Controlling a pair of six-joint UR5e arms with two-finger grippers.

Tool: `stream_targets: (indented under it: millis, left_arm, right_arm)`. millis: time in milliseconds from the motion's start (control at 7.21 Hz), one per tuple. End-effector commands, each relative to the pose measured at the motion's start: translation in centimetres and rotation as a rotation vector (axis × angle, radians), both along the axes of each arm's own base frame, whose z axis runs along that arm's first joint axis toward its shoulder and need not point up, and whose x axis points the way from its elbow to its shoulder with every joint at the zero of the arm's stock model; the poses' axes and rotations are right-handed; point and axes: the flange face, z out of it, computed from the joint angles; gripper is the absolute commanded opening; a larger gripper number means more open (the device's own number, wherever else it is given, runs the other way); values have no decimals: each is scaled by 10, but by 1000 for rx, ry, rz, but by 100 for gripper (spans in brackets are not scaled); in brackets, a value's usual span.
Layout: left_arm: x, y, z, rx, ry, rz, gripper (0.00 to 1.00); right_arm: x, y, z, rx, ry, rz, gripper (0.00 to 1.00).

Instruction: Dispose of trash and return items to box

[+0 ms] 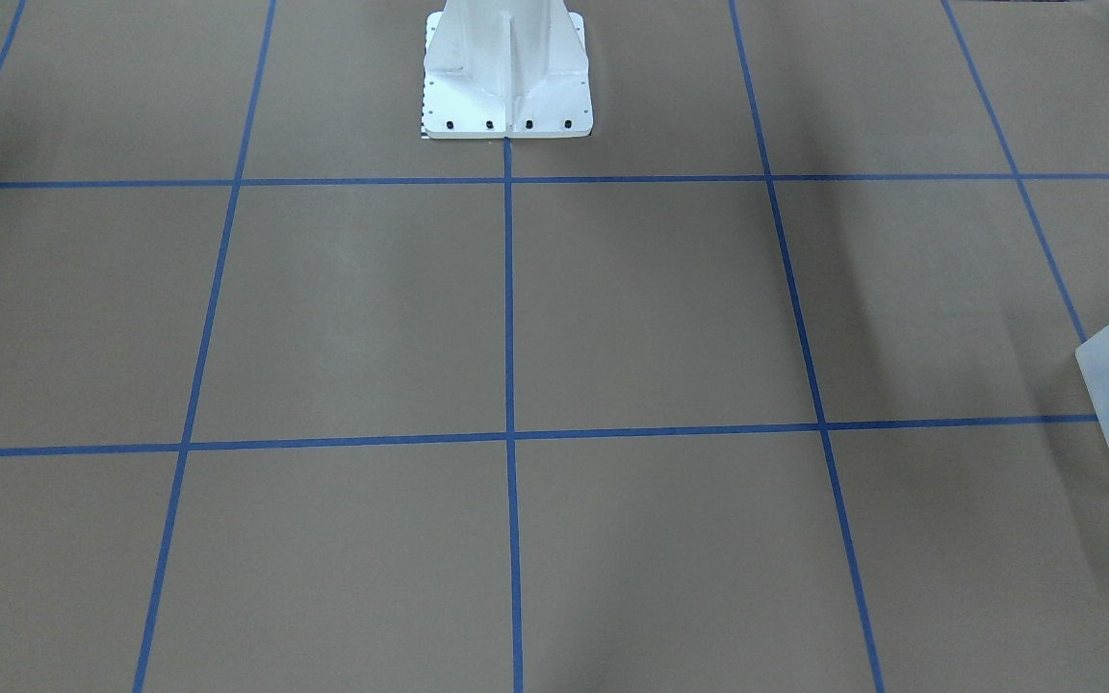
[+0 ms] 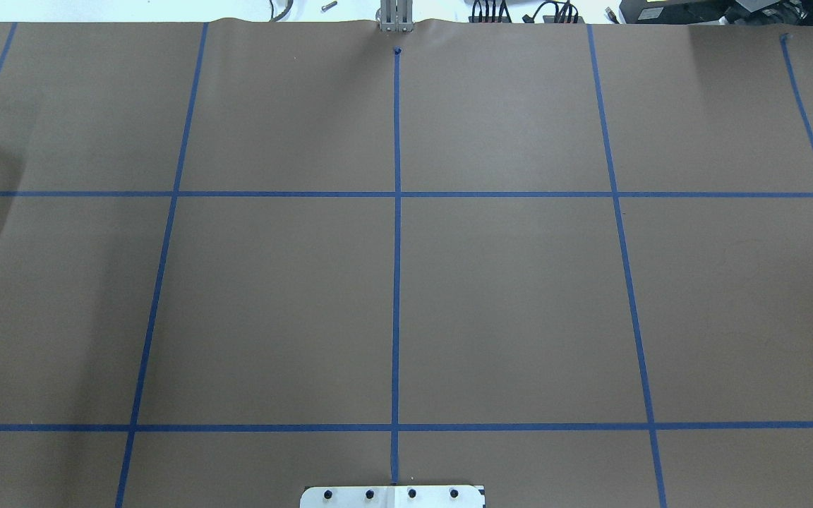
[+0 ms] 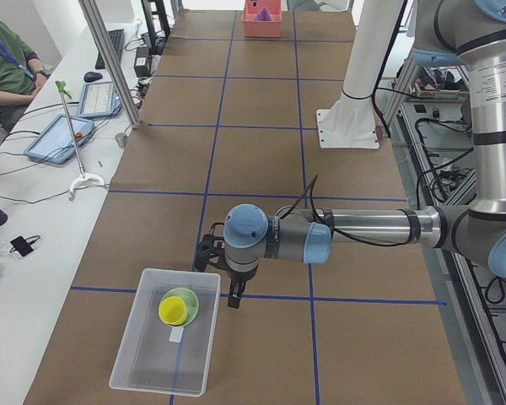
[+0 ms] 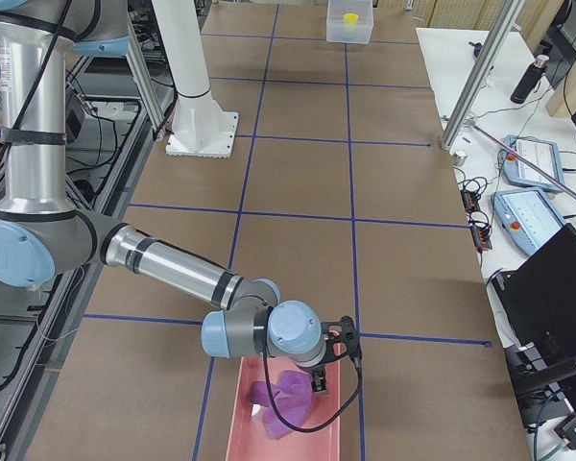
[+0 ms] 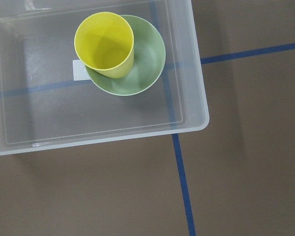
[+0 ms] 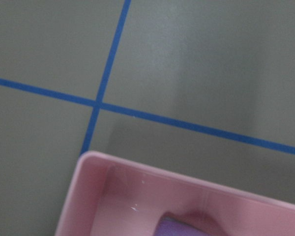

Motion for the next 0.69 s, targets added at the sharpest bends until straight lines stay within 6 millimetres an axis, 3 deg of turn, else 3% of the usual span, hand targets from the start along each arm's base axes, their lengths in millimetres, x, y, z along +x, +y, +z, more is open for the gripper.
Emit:
stream_targets:
  millis: [0,277,416,555]
  left_arm:
    - [-1,1,1,-1,0,0,99]
    - [0,1,2,-2,0,1,99]
    - [0,2,2,-4,0,1,99]
    - [0,2,2,-4,0,1,99]
  right_arm:
    - [-20,-41,-74,-72,-33,0,100]
    - [-56,-29,-117,-314,75,-81,100]
    - [-42,-21,-125,-298,261,-69,100]
    - [-41,-14,-118,-306,272,-69,100]
